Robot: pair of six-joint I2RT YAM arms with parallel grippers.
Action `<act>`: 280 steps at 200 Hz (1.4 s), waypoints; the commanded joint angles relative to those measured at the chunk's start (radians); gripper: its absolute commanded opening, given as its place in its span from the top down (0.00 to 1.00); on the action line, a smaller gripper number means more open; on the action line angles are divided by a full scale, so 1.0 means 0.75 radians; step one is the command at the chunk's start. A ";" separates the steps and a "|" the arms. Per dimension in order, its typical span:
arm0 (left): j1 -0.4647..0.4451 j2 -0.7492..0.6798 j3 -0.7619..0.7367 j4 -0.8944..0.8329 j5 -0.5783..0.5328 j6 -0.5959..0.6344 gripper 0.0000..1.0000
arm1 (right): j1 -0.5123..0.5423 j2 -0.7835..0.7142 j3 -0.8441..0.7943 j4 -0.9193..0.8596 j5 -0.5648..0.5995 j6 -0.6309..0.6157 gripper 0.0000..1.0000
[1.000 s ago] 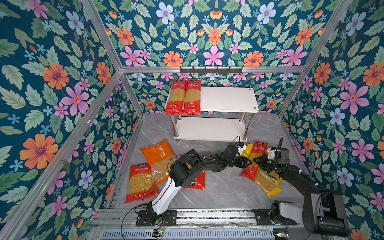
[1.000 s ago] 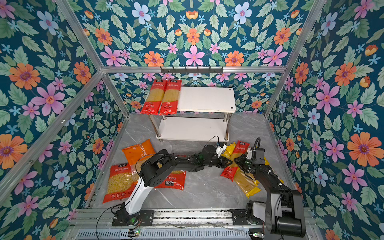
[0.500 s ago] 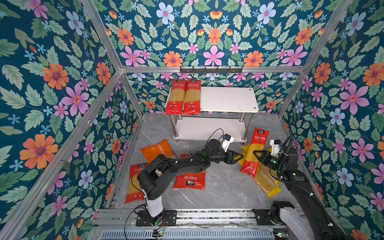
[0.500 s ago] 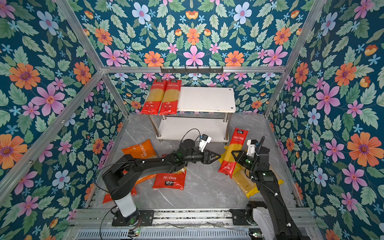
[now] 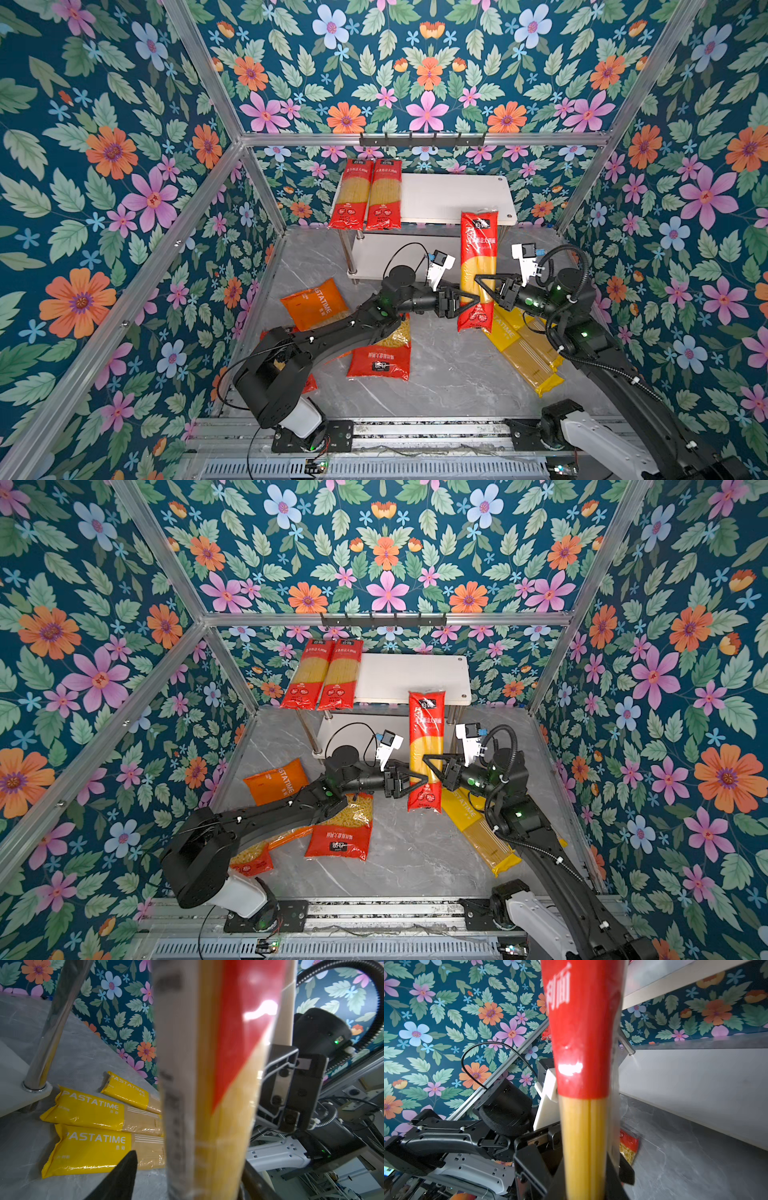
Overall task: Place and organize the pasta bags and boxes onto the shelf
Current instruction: 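Lift the third spaghetti bag upright with both grippers toward the shelf, then raise the bag onto the top shelf with the right gripper while left gripper releases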
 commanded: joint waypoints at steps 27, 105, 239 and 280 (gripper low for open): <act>0.038 -0.072 -0.025 0.051 -0.004 -0.011 0.51 | 0.046 0.172 0.130 0.359 -0.091 0.103 1.00; 0.193 -0.137 0.017 0.114 0.043 -0.155 0.79 | -0.028 0.164 0.056 0.238 -0.136 0.216 0.42; 0.243 -0.058 0.143 0.266 0.065 -0.346 0.77 | 0.012 0.285 -0.015 0.523 -0.267 0.403 0.55; 0.245 -0.040 0.146 0.299 0.063 -0.372 0.75 | 0.014 0.348 -0.018 0.701 -0.283 0.526 0.69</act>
